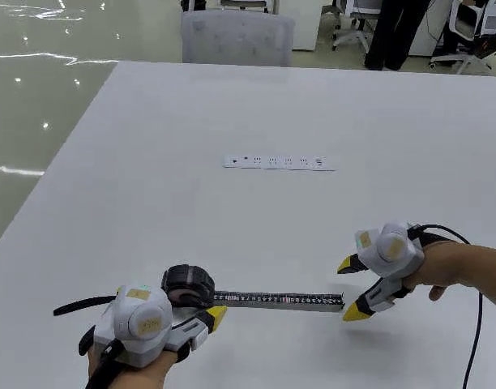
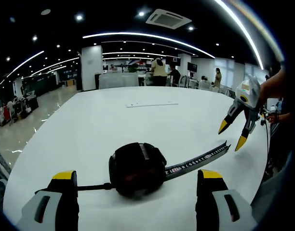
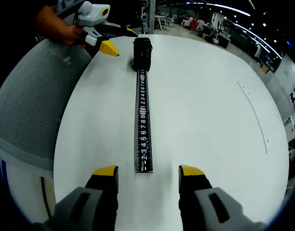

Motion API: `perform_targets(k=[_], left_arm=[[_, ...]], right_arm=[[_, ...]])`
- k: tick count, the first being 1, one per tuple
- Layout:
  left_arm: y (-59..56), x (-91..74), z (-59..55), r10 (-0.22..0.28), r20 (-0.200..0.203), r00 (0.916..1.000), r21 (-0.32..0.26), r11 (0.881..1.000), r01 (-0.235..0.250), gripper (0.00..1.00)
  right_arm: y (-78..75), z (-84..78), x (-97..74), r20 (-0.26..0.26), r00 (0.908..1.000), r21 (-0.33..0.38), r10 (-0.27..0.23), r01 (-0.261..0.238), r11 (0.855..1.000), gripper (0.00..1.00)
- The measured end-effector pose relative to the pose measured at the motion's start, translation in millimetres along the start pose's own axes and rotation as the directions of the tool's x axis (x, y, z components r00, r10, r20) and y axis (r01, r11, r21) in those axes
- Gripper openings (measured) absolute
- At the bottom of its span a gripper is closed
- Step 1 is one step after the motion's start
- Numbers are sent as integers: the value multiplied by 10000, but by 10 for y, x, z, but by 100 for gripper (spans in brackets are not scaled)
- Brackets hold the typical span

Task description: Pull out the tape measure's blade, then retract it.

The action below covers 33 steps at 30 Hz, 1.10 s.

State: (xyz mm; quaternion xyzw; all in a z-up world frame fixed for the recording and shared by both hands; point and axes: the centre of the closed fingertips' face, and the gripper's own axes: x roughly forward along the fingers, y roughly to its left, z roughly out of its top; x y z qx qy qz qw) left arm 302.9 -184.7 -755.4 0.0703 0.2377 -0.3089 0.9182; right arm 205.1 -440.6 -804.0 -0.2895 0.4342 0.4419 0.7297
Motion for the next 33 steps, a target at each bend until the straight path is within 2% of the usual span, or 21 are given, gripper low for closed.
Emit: perform_targets(k=[2, 4, 9, 15, 17, 24, 30, 33], left_arm=[[-8, 7, 6, -3, 89, 10000, 169, 9999, 1, 100], [-21, 9, 12, -49, 132, 9999, 99, 9999, 47, 100], [-23, 14, 10, -72, 122, 9999, 22, 10000, 72, 100], [-10, 15, 18, -29, 147, 9999, 40, 10000, 29, 100], [-20, 15, 14, -65, 124, 9999, -5, 10000, 65, 100], [-22, 27, 11, -82, 66, 9999, -53, 10000, 82, 100], [-2, 37, 19, 9, 107, 9999, 20, 10000, -9, 100], [-13, 53, 48, -9, 177, 9998, -136, 9999, 11, 100]], right_arm=[[12, -68, 42, -390, 9992, -271, 46, -57, 9996, 47], [48, -62, 77, -399, 9990, -296, 202, -214, 9993, 43], [45, -46, 128, -456, 9987, -369, 233, -250, 9990, 39], [-12, -43, 149, -516, 9987, -385, 32, -52, 9992, 22], [3, -40, 164, -559, 9984, -301, 109, -126, 9995, 23], [59, -46, 153, -608, 9970, -326, 489, -509, 9982, 16], [66, -44, 150, -633, 9965, -165, 540, -551, 9983, 15], [64, -42, 158, -878, 9949, 90, 498, -492, 9987, 15]])
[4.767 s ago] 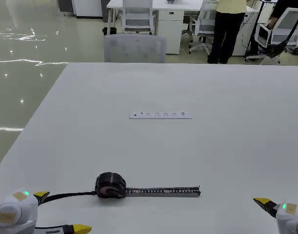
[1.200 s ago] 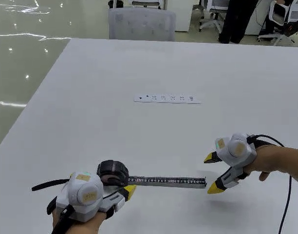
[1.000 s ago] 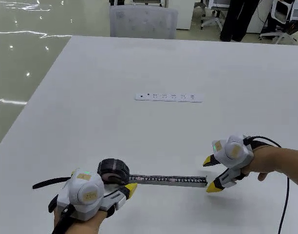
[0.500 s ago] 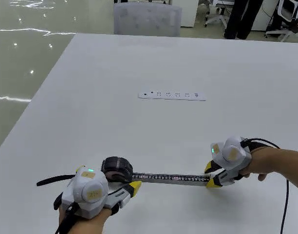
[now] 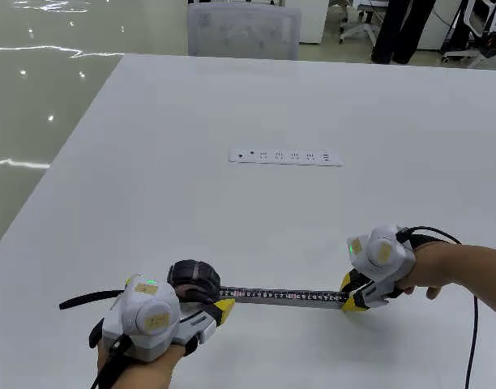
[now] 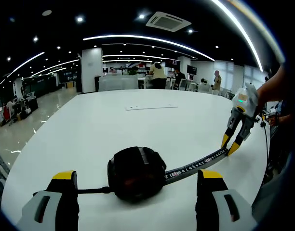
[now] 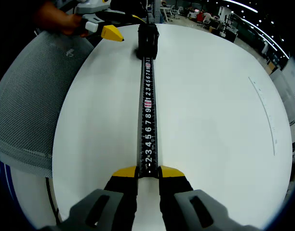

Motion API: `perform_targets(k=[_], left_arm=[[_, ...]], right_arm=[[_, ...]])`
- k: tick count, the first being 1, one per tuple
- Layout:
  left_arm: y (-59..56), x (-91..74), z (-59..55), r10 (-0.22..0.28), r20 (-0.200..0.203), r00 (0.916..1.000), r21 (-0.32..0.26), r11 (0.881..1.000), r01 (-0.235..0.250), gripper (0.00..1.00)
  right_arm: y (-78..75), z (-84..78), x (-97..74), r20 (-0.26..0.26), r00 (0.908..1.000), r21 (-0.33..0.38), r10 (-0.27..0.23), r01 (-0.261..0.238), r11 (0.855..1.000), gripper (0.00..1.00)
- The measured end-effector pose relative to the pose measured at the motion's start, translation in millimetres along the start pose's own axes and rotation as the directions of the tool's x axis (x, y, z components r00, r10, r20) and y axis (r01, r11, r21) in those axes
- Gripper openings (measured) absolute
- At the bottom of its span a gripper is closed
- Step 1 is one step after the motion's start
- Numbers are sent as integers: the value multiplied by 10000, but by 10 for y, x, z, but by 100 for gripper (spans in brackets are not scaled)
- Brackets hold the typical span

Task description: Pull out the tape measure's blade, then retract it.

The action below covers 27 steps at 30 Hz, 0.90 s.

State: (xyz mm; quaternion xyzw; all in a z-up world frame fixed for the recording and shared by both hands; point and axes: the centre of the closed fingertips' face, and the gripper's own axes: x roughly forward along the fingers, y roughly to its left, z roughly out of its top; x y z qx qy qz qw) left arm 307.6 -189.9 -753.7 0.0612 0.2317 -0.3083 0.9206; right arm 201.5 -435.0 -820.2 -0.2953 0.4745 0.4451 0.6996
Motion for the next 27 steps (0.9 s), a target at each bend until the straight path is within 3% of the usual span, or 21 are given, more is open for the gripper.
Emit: perform_targets(k=[2, 3, 12, 19, 27], left_arm=[[1, 24, -1, 33, -24, 10000, -29, 10000, -33, 99], [8, 40, -3, 110, -75, 9999, -28, 9999, -111, 99], [18, 146, -13, 268, -318, 9991, -569, 9980, -286, 94], [39, 245, -42, 371, -627, 9973, -987, 9942, -432, 84], [40, 381, -34, 572, -884, 9944, -832, 9944, -646, 81]], right_arm=[[-2, 10, 8, -148, 9999, -53, 1, -2, 10000, 15], [-9, 0, 8, -278, 9996, 243, -60, 67, 9997, 14], [-6, -7, 16, -90, 9999, 221, -131, 133, 9997, 14], [-12, -7, 17, -137, 9997, 547, -183, 190, 9983, 14], [-25, -17, 24, 24, 9999, 917, -142, 139, 9957, 13]])
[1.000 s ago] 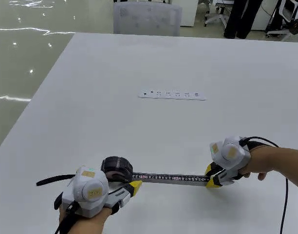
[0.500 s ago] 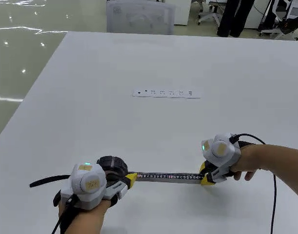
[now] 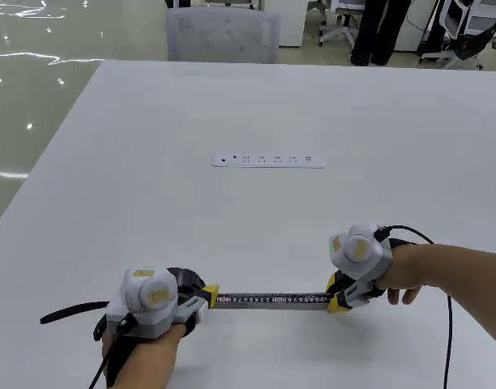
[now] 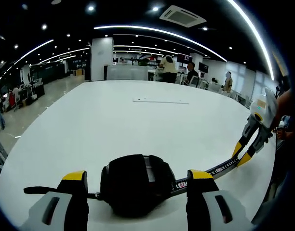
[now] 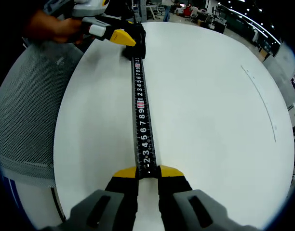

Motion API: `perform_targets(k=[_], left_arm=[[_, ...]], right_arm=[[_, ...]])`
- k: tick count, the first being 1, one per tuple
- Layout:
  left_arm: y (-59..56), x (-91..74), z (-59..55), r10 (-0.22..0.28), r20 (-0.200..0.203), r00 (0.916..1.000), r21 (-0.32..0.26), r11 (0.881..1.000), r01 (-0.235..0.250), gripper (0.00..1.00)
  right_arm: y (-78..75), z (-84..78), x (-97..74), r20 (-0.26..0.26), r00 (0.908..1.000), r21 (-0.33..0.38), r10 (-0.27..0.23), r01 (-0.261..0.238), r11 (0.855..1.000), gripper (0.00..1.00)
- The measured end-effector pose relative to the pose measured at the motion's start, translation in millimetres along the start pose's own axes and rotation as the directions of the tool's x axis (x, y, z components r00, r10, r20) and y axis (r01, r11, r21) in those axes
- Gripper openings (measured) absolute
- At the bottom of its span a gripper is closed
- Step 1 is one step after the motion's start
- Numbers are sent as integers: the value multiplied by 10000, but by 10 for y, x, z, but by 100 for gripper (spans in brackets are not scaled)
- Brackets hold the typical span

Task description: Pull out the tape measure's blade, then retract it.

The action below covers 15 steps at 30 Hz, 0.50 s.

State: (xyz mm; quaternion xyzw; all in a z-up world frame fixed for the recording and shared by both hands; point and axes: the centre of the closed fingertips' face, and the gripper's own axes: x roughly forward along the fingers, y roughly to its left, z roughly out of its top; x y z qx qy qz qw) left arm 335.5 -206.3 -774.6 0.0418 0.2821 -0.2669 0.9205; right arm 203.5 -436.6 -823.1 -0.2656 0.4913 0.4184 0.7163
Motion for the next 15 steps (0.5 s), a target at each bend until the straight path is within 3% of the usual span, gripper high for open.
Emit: perform_targets(k=[6, 8, 15], left_arm=[[-33, 19, -31, -65, -205, 9998, -65, 10000, 64, 75], [-101, 30, -65, -295, -418, 9987, -342, 9990, 281, 72], [-66, 45, -62, -73, -472, 9989, -270, 9996, 60, 73]], right_arm=[[12, 4, -8, -71, 10000, 17, -13, 13, 10000, 13], [-1, -5, 2, -57, 10000, 69, -24, 25, 10000, 13], [-6, -8, 7, -114, 9999, 72, -13, 14, 10000, 13]])
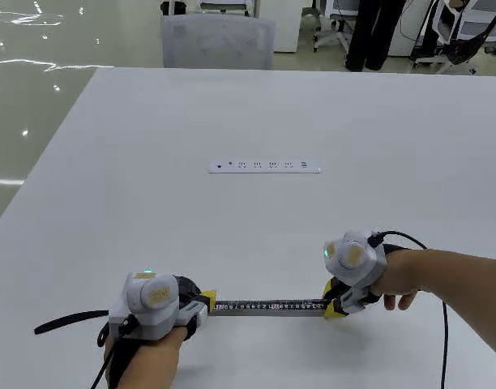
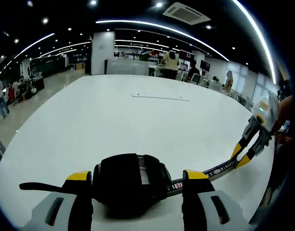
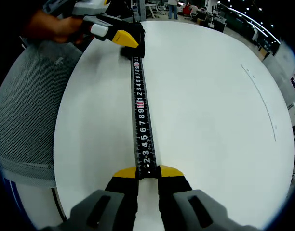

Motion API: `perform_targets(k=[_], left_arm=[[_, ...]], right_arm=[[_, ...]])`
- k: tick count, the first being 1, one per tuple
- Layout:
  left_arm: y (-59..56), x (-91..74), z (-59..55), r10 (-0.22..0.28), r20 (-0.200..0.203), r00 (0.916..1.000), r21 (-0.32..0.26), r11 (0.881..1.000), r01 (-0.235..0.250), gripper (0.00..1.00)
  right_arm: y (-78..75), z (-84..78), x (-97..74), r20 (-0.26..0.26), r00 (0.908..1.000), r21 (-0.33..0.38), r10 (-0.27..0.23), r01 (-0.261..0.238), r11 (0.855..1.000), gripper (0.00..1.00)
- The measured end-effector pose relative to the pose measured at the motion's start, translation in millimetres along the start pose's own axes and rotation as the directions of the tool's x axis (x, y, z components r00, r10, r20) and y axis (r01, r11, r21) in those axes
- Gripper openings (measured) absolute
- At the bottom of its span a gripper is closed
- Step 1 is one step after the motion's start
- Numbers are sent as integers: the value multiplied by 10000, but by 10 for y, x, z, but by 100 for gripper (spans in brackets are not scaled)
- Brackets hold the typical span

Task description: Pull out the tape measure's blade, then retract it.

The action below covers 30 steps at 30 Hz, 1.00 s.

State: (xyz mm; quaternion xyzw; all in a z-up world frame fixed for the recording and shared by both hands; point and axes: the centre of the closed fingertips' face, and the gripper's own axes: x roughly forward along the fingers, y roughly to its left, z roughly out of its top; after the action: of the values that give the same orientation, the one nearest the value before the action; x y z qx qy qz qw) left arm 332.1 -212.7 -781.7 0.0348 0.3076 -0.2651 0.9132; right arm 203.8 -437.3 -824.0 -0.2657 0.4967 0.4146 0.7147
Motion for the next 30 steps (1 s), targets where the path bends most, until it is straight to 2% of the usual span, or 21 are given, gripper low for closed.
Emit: perform_targets(k=[7, 10, 15, 30], left_arm=[[11, 0, -19, 182, -139, 9997, -191, 9996, -185, 72], [43, 13, -31, 430, -246, 9988, 77, 9991, -428, 68], [78, 16, -29, 588, -336, 9977, 138, 9982, -584, 64], [78, 9, -42, 589, -459, 9972, 594, 9967, -561, 62]], right_arm=[[9, 11, -4, -144, 9999, -98, 84, -86, 9999, 13], [10, 14, -6, -173, 9998, -132, 84, -86, 9999, 13], [5, 16, -7, -122, 9999, -51, 69, -70, 10000, 13], [-2, 8, -1, -101, 9999, -91, 7, -8, 10000, 13]])
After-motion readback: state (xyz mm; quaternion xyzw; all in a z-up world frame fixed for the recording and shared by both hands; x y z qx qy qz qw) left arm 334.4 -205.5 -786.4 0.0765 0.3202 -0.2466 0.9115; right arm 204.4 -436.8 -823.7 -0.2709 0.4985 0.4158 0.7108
